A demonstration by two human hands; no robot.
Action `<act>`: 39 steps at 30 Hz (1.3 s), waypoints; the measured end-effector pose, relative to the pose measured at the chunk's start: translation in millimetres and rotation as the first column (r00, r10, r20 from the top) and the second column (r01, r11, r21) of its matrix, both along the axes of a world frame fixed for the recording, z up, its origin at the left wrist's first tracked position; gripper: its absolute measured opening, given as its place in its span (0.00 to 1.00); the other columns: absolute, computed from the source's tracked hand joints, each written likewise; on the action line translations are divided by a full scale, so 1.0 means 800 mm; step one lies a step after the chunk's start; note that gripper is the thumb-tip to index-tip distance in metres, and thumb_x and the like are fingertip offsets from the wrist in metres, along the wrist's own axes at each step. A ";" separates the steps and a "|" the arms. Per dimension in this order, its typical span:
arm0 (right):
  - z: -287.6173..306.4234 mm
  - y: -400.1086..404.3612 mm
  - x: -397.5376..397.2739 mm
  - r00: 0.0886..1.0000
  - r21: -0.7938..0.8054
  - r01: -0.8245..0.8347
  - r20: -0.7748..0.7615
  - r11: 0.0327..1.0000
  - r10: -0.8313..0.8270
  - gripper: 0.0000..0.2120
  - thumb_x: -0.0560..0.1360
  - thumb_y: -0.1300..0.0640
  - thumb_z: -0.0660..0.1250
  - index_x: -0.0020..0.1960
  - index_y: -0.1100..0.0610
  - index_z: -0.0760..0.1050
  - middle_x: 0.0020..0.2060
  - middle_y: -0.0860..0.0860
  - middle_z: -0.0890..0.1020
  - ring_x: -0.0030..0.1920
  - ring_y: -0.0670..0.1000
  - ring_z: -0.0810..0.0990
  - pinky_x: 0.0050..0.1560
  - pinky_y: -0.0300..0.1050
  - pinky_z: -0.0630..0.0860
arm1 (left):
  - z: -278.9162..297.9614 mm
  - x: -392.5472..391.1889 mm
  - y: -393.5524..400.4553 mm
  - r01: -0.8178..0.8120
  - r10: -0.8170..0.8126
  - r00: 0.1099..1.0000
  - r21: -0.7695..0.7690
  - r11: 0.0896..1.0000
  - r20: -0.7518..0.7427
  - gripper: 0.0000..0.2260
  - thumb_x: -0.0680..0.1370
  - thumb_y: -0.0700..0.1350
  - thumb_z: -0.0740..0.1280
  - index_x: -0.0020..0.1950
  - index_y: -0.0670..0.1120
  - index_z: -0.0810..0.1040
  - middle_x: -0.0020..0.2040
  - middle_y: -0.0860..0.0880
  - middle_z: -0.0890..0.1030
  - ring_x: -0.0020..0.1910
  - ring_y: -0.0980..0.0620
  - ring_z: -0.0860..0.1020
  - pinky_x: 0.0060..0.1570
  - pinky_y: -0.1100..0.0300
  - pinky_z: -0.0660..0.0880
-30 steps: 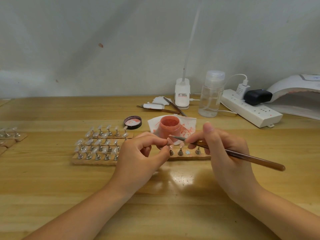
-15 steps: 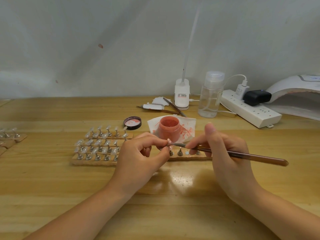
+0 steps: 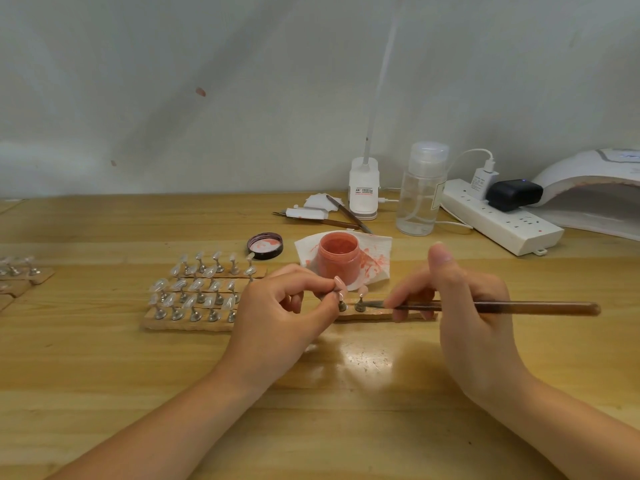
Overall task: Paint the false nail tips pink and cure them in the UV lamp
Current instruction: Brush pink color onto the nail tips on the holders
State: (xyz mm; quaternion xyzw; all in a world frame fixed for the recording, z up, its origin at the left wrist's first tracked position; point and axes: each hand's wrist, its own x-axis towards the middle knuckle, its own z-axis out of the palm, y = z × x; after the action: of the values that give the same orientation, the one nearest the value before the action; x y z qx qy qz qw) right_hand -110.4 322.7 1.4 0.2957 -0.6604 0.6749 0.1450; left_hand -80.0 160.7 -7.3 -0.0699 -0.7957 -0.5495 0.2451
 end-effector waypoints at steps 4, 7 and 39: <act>0.007 0.007 -0.003 0.998 -0.050 0.069 0.016 0.996 -0.069 0.27 0.79 0.48 0.49 0.31 0.57 0.77 0.23 0.48 0.79 0.24 0.41 0.75 0.27 0.30 0.69 | -0.001 0.000 -0.001 0.033 -0.033 0.999 -0.019 0.999 -0.029 0.06 0.69 0.43 0.73 0.38 0.55 0.83 0.35 0.58 0.80 0.31 0.57 0.68 0.33 0.63 0.67; 0.010 0.010 -0.008 0.994 -0.075 0.112 0.026 0.991 -0.111 0.29 0.78 0.43 0.43 0.37 0.55 0.77 0.24 0.52 0.80 0.22 0.45 0.75 0.25 0.34 0.71 | -0.002 -0.001 -0.003 0.060 -0.060 0.997 -0.017 0.998 -0.040 0.05 0.67 0.46 0.71 0.40 0.57 0.83 0.36 0.58 0.81 0.33 0.59 0.70 0.35 0.63 0.68; -0.006 -0.002 -0.013 0.932 0.348 0.110 -0.360 0.931 0.025 0.15 0.67 0.49 0.69 0.50 0.47 0.68 0.45 0.41 0.79 0.49 0.41 0.78 0.53 0.34 0.73 | -0.001 0.000 -0.002 0.181 -0.187 0.980 -0.093 0.979 -0.063 0.06 0.68 0.40 0.72 0.41 0.51 0.83 0.38 0.55 0.82 0.37 0.59 0.75 0.38 0.69 0.69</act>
State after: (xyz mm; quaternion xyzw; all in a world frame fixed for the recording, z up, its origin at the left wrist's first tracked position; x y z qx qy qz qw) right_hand -120.4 321.4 -3.5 0.4208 -0.7422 0.4726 0.2208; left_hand -79.9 159.3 -7.9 -0.1735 -0.7998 -0.5317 0.2181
